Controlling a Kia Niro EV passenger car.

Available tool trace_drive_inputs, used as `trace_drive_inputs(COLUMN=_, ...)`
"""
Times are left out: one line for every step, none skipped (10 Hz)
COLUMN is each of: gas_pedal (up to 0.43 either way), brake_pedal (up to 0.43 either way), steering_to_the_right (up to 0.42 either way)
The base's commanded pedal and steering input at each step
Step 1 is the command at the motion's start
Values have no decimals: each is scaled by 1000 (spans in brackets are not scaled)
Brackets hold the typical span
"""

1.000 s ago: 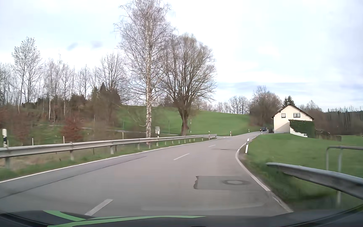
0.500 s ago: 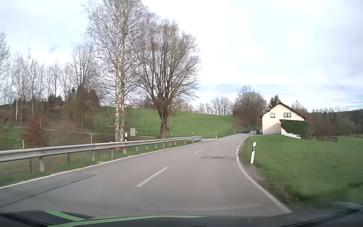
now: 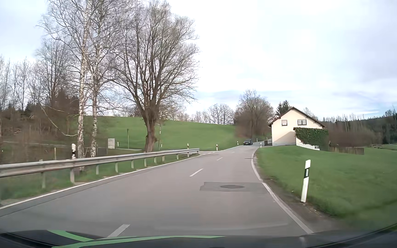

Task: Follow the waypoints while adhering to traffic rules and regulations

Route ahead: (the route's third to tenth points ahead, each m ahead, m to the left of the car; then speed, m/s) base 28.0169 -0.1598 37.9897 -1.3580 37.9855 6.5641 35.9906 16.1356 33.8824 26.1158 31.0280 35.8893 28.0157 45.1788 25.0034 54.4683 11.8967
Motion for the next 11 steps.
trace_drive_inputs(gas_pedal=0, brake_pedal=152, steering_to_the_right=62)
trace_drive_inputs(gas_pedal=0, brake_pedal=189, steering_to_the_right=60)
trace_drive_inputs(gas_pedal=0, brake_pedal=207, steering_to_the_right=57)
trace_drive_inputs(gas_pedal=0, brake_pedal=226, steering_to_the_right=55)
trace_drive_inputs(gas_pedal=0, brake_pedal=238, steering_to_the_right=54)
trace_drive_inputs(gas_pedal=0, brake_pedal=250, steering_to_the_right=52)
trace_drive_inputs(gas_pedal=0, brake_pedal=262, steering_to_the_right=50)
trace_drive_inputs(gas_pedal=0, brake_pedal=262, steering_to_the_right=48)
trace_drive_inputs(gas_pedal=0, brake_pedal=268, steering_to_the_right=45)
trace_drive_inputs(gas_pedal=0, brake_pedal=268, steering_to_the_right=44)
trace_drive_inputs(gas_pedal=0, brake_pedal=274, steering_to_the_right=38)
